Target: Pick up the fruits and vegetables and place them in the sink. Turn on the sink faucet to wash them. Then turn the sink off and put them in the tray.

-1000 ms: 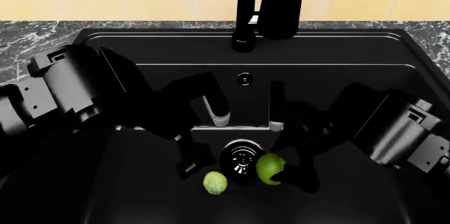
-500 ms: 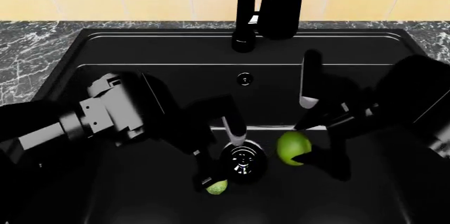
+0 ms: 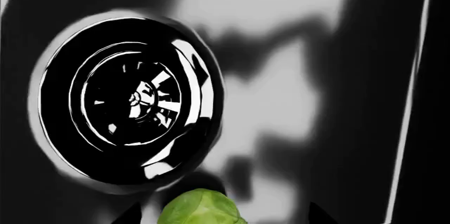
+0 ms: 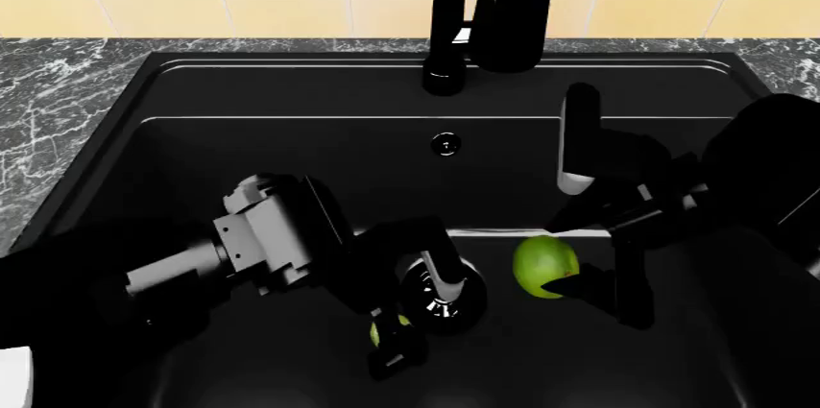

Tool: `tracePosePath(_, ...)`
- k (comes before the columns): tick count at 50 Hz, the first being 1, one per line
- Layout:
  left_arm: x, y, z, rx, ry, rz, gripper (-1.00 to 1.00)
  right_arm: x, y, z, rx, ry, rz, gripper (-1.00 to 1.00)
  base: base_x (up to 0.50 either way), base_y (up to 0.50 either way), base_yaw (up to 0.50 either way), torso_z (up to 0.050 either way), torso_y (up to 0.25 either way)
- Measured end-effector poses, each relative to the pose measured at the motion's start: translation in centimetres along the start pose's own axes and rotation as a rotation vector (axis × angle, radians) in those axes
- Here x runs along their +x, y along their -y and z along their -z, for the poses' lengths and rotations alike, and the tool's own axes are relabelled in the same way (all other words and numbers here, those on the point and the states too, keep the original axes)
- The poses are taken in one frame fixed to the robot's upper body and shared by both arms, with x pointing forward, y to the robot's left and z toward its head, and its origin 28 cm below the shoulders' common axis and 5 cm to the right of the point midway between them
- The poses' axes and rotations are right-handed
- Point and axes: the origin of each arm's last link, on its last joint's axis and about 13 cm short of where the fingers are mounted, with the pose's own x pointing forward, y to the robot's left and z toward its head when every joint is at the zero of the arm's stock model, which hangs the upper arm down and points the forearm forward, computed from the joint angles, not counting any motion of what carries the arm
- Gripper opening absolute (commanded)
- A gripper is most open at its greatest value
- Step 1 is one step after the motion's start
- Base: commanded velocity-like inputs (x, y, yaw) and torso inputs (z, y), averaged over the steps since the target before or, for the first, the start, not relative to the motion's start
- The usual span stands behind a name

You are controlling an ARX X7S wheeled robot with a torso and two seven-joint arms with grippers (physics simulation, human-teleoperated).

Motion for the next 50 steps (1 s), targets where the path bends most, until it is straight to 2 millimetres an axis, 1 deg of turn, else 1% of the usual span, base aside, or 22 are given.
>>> tracePosePath(12,1.4,-0.1,0.5,-0.034,-0.071,0.009,1.0,0.1,0.0,0.3,0.004,0.0,-0.002,-1.0,0.0,0.0,0.0,0.0,0.0)
tracePosePath(13,1.5,-0.1,0.5,-0.037,-0.078,0.009,-1.0,0.1,0.0,0.3,0.005,0.0,-0.002,-1.0,0.0,0.0,0.0,0.0,0.0)
tracePosePath(28,1.5,-0.5,0.4,-0.056,-0.126,-0.007,-1.0,0.0,0.0,0.4,0.006,0.0,-0.004,-1.0,0.0,0.0,0.0,0.0,0.0)
tracePosePath(34,1.1,-0.6,0.6,-0.065,-0.13,-0.015,-1.0,-0.1,0.0,0.2,0.006,0.006,-0.001,-1.0,0.0,0.0,0.0,0.0,0.0)
tracePosePath(41,-0.6,-0.7,0.3,-0.076,-0.094,-0.043,-1.0,-0.3,-0.2,0.1,0.009,0.021,0.01,-1.0,0.0,0.0,0.0,0.0,0.0)
tracePosePath(50,-4.0,-0.4,-0.2,-0.104,0.017,-0.087,-1.0,-1.5,-0.3,0.0,0.028,0.055,0.048,-1.0,0.0,0.0,0.0,0.0,0.0)
